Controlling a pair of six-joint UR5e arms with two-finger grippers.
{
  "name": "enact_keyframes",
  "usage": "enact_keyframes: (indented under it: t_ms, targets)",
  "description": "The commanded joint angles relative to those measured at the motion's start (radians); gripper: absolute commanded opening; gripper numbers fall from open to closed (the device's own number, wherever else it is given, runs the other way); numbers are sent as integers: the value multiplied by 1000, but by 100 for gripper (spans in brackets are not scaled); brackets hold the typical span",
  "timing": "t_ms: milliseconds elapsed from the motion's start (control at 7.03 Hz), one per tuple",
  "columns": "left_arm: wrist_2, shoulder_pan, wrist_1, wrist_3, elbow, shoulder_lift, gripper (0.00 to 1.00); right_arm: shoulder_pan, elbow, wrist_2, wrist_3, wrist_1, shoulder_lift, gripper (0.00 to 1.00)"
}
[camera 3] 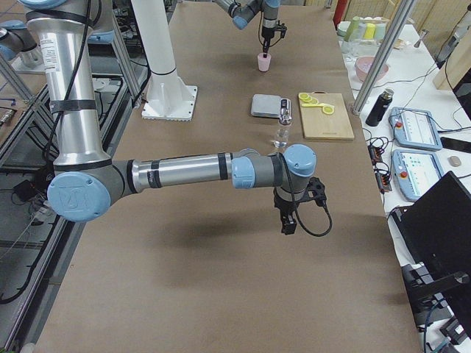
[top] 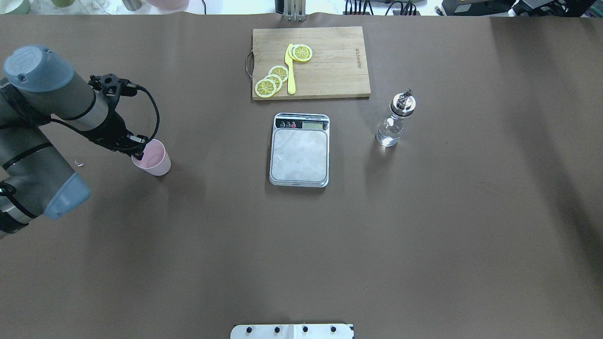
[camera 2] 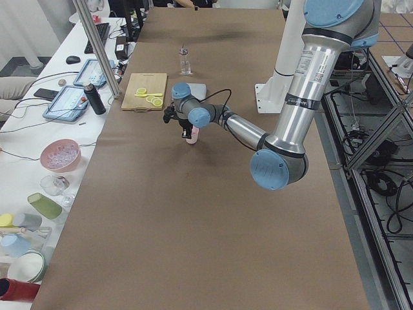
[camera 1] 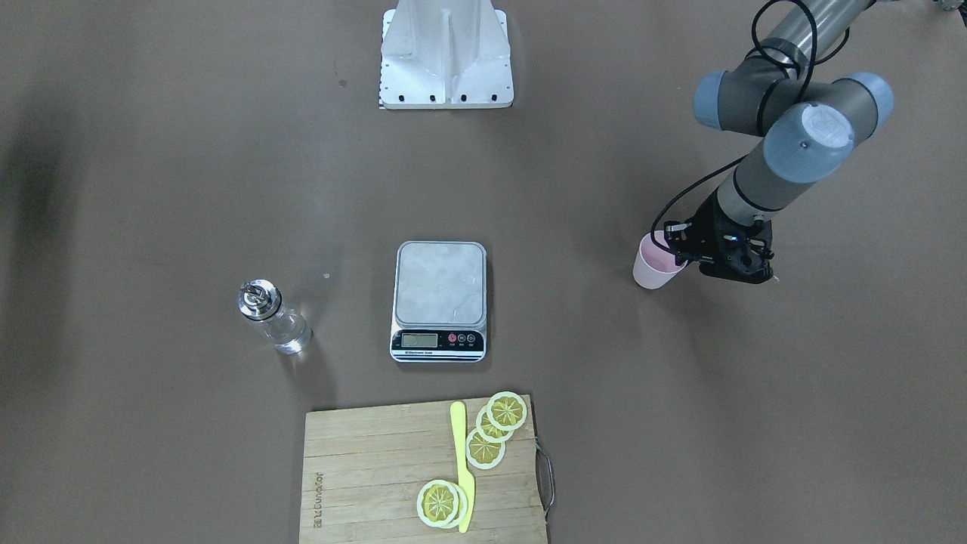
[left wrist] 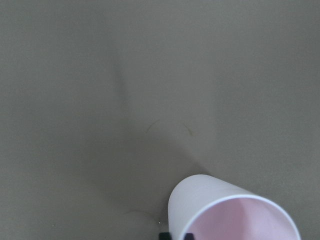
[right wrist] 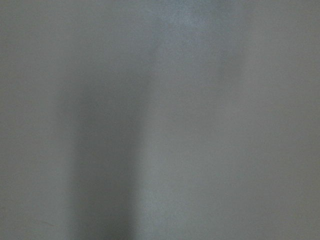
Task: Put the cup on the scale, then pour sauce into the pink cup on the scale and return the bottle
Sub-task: 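Reach the left gripper down to the pink cup and grasp it, then carry the pink cup with the left gripper onto the scale tray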
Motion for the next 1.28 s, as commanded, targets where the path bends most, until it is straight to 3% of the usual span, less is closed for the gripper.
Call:
enact_keyframes:
  t_ms: [0,142,427,854,1139]
  targets:
    - [-58,-15,11,-12,-25,-10,0,1,0,0,0,0,-1,100]
    - [-56,-32,99,-29,-42,-56,0,0,0,1,0,0,-1,100]
    - [-50,-29,402,-137,-73,-260,0,1,-3,1,0,0,-3,100]
    - [-43,29,441,-390,-17,-430,0,1,-8,6,0,-2,-7,100]
    - [35,136,428,-479,39,-522,0,1,0,11,0,0,-6,100]
